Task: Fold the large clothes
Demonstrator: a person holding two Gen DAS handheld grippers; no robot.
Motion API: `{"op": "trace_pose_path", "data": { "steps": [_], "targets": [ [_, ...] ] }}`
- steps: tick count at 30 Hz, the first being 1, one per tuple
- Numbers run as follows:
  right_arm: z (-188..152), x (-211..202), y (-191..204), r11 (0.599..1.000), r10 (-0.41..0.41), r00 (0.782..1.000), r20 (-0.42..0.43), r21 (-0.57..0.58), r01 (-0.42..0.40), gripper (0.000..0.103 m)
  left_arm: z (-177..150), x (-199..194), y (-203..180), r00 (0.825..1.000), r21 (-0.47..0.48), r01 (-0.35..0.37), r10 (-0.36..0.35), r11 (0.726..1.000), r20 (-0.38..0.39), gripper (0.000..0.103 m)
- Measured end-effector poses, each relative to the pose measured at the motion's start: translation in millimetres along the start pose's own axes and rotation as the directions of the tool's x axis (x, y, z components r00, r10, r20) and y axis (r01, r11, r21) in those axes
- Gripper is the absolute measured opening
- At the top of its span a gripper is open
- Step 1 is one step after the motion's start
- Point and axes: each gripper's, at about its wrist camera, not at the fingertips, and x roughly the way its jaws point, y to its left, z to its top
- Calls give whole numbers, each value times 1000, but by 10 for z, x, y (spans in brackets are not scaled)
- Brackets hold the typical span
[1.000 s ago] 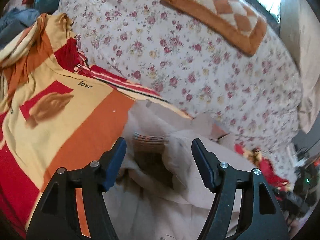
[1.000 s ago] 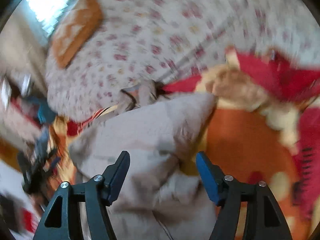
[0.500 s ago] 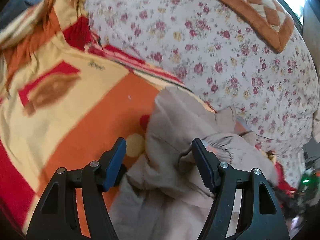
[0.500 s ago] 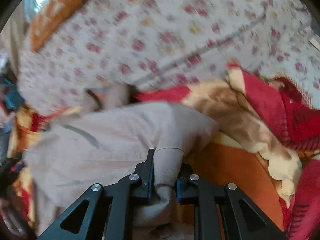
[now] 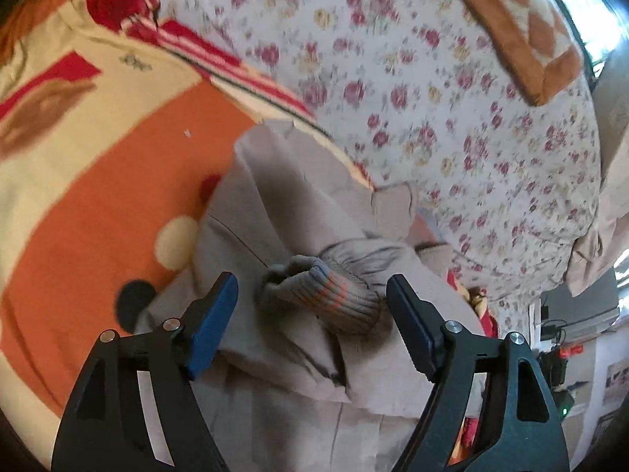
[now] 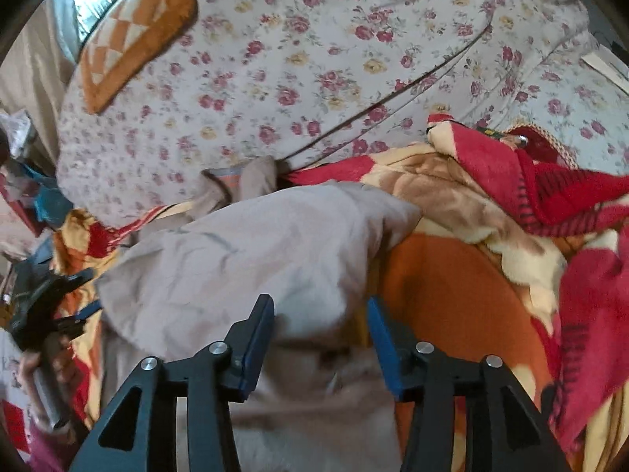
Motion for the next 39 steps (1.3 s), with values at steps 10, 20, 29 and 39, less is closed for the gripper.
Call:
{"op": "trace_pose_path", "data": {
  "steps": [10,20,29,39],
  "targets": [
    [-215,3,52,999,-8,999,-49,-48,6,48,-6,-396,-357,964,330,-100,9,939,266,14],
    [-250,-123,-6,995,-76,997,-21,-60,74,48,-18,-508,-196,978,262,-47,-8,964,206,45],
    [-166,185,295,971,-133,991,1,-199,131,36,-275,221,-406,970,360,-238,200,902,141,62],
    [-140,119,-148,996,-79,997,-21,-49,78,40,-242,417,-211,963,322,-271,252,907,99,65]
  ]
}}
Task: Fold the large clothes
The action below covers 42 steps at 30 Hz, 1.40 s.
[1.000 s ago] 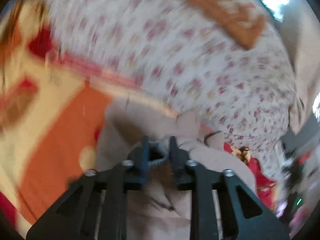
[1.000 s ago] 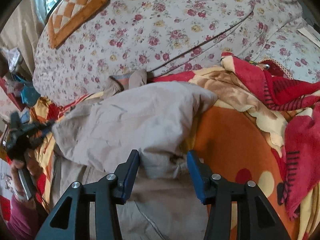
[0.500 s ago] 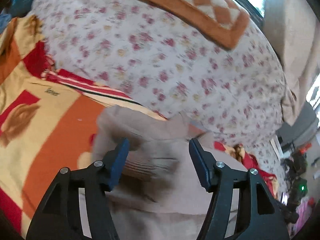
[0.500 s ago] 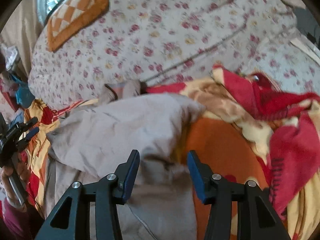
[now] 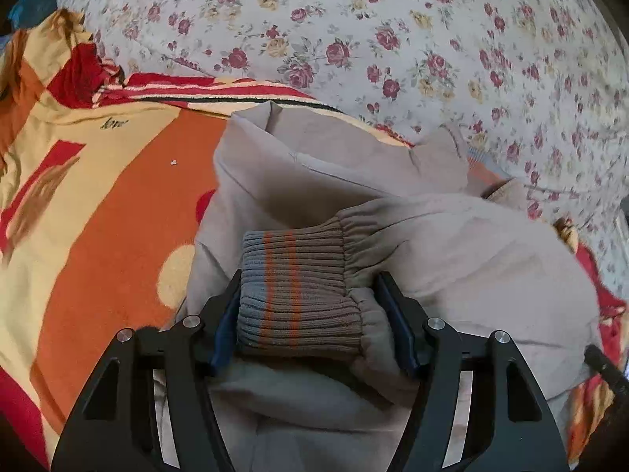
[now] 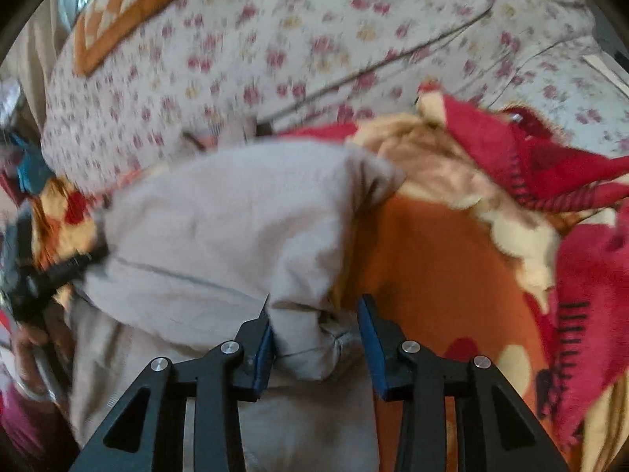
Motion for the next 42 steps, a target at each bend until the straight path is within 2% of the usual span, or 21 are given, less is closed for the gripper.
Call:
{"op": "trace_pose_path", "data": {
  "steps": [3,5,7,9,11,13,16,21,24,25,26,28,33,38,42],
  "targets": [
    [131,-138,-28,998,7,998,65,61,-11,50,-33,32,5,1000,-14,5,-5,1000,4,65],
    [230,-22,11,998,-9,999,39,66,7,50,-72,50,-22,1000,4,-11,11,1000,13,65],
    [273,245,83,995,-97,995,-35,-3,97,49,-101,74,-69,999,40,-30,29,999,21,68],
    [256,427,33,983,-185,982,-42,-26,184,49,-117,74,-117,999,79,-40,38,996,16,69],
    [245,432,-113,987,-141,989,-50,68,144,49,-129,22,-120,999,94,-44,43,995,4,69],
    [202,246,-149,987,-121,992,-25,102,123,49,-149,-63,-93,999,90,-36,35,995,6,69],
    [105,-20,-87,991,-125,992,-1,56,125,50,-198,-203,-73,999,90,-38,36,995,22,69],
    [-61,-202,107,999,-48,999,18,-16,48,50,-339,-434,-138,995,131,-84,75,988,70,69],
    [-141,23,181,992,-113,993,-24,-66,111,51,-428,-549,-169,992,160,-107,95,981,80,69],
    [-178,163,169,984,-164,985,-59,-86,159,55,-463,-592,-166,992,163,-110,97,981,83,69],
    [-224,244,143,979,-191,978,-85,-91,183,67,-495,-641,-157,991,166,-112,99,980,86,69],
    [-264,214,93,981,-190,980,-64,-64,186,68,-566,-744,-138,990,176,-120,104,977,99,69],
    [-336,-77,161,978,-197,979,-49,-79,192,68,-743,-963,-104,985,197,-141,118,970,123,69],
    [-519,-582,198,994,-84,996,-10,-71,84,68,-975,-1172,-29,984,220,-153,128,964,122,69],
    [-751,-871,239,996,-41,999,-1,-85,40,75,-1224,-1325,29,984,239,-155,129,959,121,69]
  ]
}}
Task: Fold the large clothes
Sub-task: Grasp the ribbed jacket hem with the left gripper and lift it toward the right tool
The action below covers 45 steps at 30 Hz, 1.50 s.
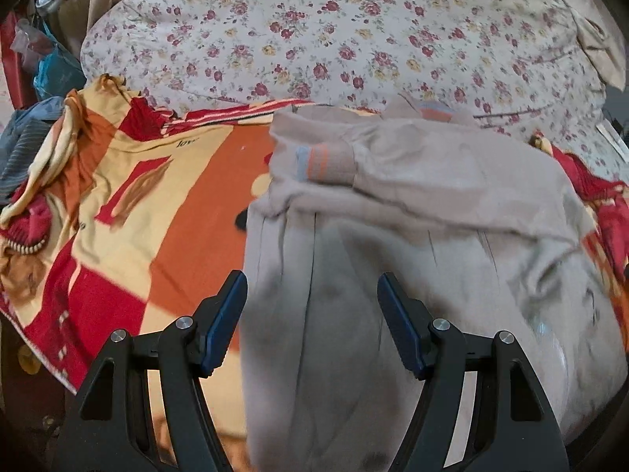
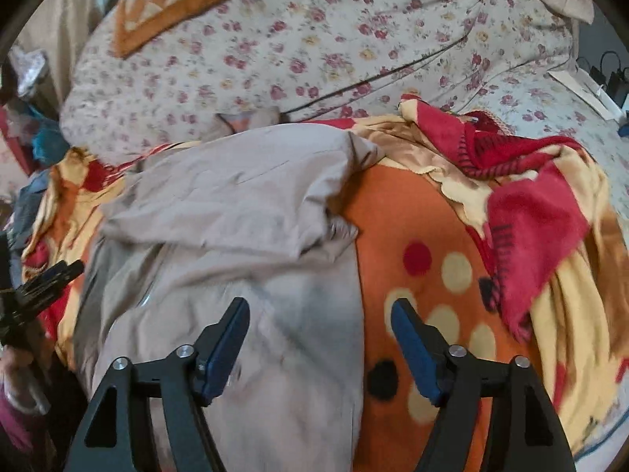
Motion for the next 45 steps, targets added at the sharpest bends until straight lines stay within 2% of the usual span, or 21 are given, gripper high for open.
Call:
{"op": "trace_pose_path", "data": {
  "steps": [4,7,9,15,19,21,24,27,29,30,32,35,37,43,44,45],
  "targets": [
    [-301,-124,25,999,39,999,-38,-13,-39,80,-290,-110,63,998,-20,38,-39,999,-40,69],
    [-497,-128,21,998,35,997,-73,-40,-38,80,-565,-168,159,987,-73,124,-131,990,-95,69],
    [-632,-123,-33,998,39,994,-98,-43,-43,80,-784,-200,235,970,-108,187,-201,976,-136,69],
    [-941,-129,-221,994,113,982,-151,7,-114,80,-1302,-187,430,932,-182,252,-289,951,-221,69],
    [-1068,-101,-190,988,153,973,-174,-10,-157,80,-1536,-123,419,888,-231,321,-376,919,-263,69],
    [-1108,-73,-152,982,182,965,-190,-16,-188,80,-1594,-93,349,872,-223,346,-400,911,-281,71],
    [-1170,-1,-77,969,238,948,-213,-16,-247,80,-1584,-16,283,870,-227,346,-401,911,-285,72],
    [-1240,116,-27,957,286,926,-247,17,-291,80,-1564,28,217,869,-231,351,-408,907,-281,83],
    [-1294,126,42,948,309,917,-252,4,-318,80,-1578,13,151,879,-209,344,-392,916,-271,85],
    [-1319,107,88,941,324,912,-250,-13,-338,76,-1594,7,144,883,-202,342,-387,918,-266,87],
    [-1345,91,169,935,330,910,-252,-47,-352,67,-1602,18,100,885,-193,343,-386,919,-261,91],
    [-1337,120,205,941,297,918,-261,-81,-328,66,-1613,12,106,893,-188,322,-363,928,-264,91],
    [-1275,113,169,950,279,926,-253,-70,-305,66,-1612,18,131,889,-196,332,-375,923,-263,91],
    [-980,-87,-56,957,275,952,-132,-52,-284,73,-1619,76,252,864,-288,355,-430,889,-262,91],
    [-964,-74,-47,952,293,948,-127,-56,-302,72,-1628,113,262,855,-313,356,-442,881,-272,91],
    [-961,-40,-23,943,320,938,-136,-53,-330,63,-1642,111,288,849,-333,359,-453,872,-273,91]
  ]
}}
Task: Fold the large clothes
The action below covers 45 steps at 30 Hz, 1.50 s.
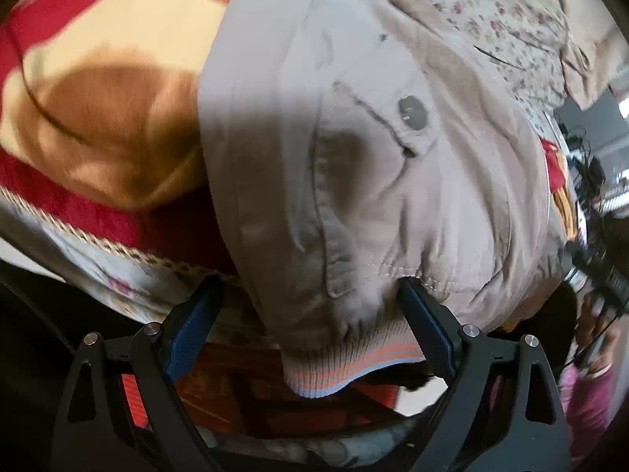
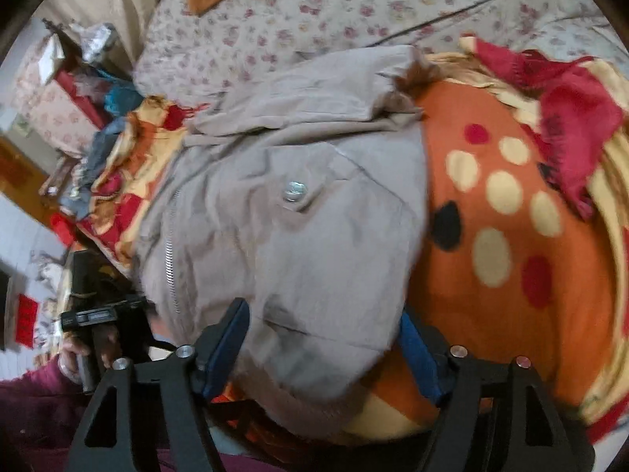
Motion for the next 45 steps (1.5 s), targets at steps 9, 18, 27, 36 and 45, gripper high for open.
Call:
{"op": "trace_pose_path", "data": {
  "steps": [9,18,27,36,45],
  "targets": [
    [-167,100,158,984,161,985,-67,-63,-166,33,-8,-18,-2,1000,-22,19,-19,1000,19,85],
    [-226,40,395,970,220,972,-84,-82,-227,16,-95,-351,-2,992,-14,107,-106,994,63,11],
    [-220,-467,710,924,372,927,55,-113,-364,15,52,-1206,-251,952,102,222,-239,970,192,11],
    [-141,-600,630,888,458,873,166,-43,-458,15,499,-1524,-268,921,119,249,-273,961,278,11],
    [1025,-678,215,905,386,849,360,31,-425,14,1751,-1599,-492,880,178,208,-263,962,396,11]
  ]
}}
